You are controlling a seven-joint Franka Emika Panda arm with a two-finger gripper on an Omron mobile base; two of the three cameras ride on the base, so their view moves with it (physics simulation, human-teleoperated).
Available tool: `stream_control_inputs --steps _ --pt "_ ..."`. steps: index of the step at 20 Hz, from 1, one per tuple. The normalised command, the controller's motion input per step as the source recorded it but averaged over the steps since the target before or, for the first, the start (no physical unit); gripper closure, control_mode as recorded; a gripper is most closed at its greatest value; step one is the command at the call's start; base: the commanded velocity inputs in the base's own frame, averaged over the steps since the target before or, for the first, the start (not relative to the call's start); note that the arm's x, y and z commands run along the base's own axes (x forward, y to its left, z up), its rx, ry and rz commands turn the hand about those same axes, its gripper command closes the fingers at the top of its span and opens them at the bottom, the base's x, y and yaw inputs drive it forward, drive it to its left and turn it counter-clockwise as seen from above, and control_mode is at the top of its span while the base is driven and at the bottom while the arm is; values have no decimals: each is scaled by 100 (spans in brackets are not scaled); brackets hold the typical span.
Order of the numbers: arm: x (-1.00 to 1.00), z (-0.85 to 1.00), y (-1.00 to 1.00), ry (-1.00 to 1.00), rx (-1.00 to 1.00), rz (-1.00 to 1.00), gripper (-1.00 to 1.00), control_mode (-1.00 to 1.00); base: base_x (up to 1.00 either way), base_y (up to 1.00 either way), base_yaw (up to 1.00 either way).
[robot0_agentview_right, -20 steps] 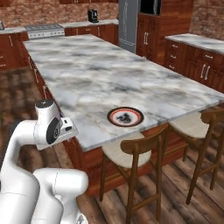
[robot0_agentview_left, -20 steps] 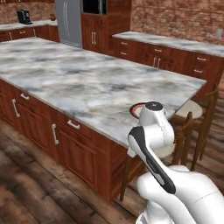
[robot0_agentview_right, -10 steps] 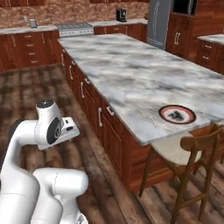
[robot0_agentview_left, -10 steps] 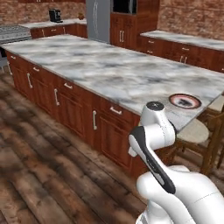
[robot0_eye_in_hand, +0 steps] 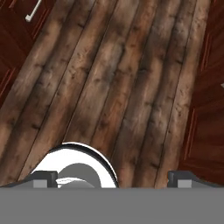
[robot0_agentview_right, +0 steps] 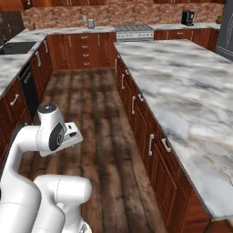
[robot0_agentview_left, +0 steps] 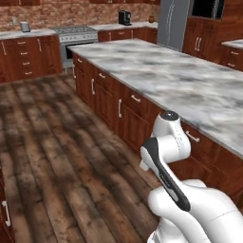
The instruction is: Take the fork and place it on the left side of the plate. Then take the spoon and place it on the right side of the plate. Make sure they're directly next to the plate.
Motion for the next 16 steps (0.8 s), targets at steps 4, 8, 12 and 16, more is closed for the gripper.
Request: stream_control_inputs --steps 4,8,12,16 --pt "0 0 0 0 0 0 -100 100 100 42 5" --pt "0 0 0 0 0 0 -100 100 100 59 0" --pt "0 0 0 0 0 0 -100 100 100 56 0" --pt "0 0 0 0 0 0 -100 100 100 58 0"
